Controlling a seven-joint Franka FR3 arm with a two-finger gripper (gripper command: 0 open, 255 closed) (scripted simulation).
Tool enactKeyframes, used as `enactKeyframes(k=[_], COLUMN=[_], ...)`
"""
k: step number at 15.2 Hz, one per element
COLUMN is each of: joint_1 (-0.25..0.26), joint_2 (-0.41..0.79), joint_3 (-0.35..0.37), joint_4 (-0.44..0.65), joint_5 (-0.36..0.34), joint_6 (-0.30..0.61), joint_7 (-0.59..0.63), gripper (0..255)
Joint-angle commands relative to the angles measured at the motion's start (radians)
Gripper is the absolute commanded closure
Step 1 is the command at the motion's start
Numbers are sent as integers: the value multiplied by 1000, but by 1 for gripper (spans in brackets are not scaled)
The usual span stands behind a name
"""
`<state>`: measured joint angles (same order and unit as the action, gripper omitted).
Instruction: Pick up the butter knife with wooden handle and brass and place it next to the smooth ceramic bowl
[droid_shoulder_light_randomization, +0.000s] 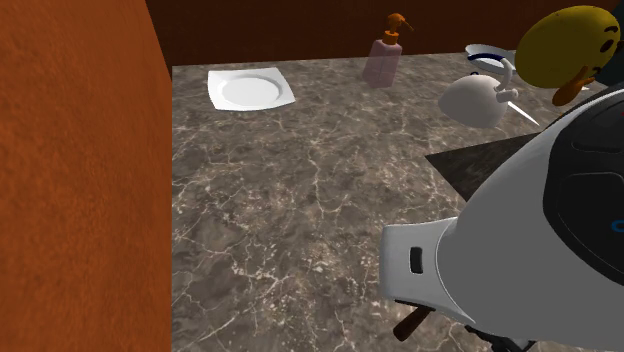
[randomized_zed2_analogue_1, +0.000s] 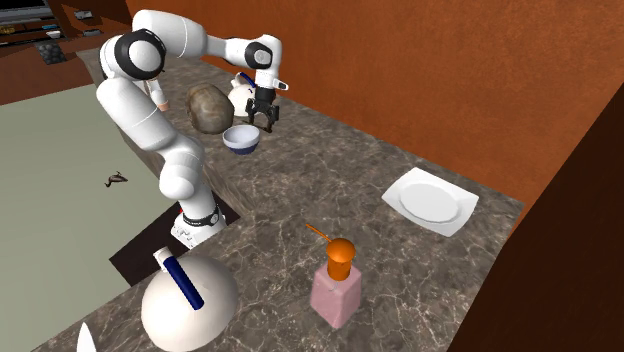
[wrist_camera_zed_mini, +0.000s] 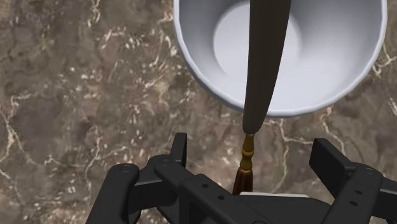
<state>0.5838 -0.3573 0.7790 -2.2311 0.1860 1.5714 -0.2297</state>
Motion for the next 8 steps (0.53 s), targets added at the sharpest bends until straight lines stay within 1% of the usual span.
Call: enactKeyframes(k=[1, 2, 8], joint_1=[0, 0, 0], joint_2=[0, 0, 0], joint_3=[0, 0, 0], joint_4=[0, 0, 0], joint_5=[0, 0, 0], joint_6=[0, 0, 0], joint_7=[0, 0, 0], gripper=[0, 255, 255])
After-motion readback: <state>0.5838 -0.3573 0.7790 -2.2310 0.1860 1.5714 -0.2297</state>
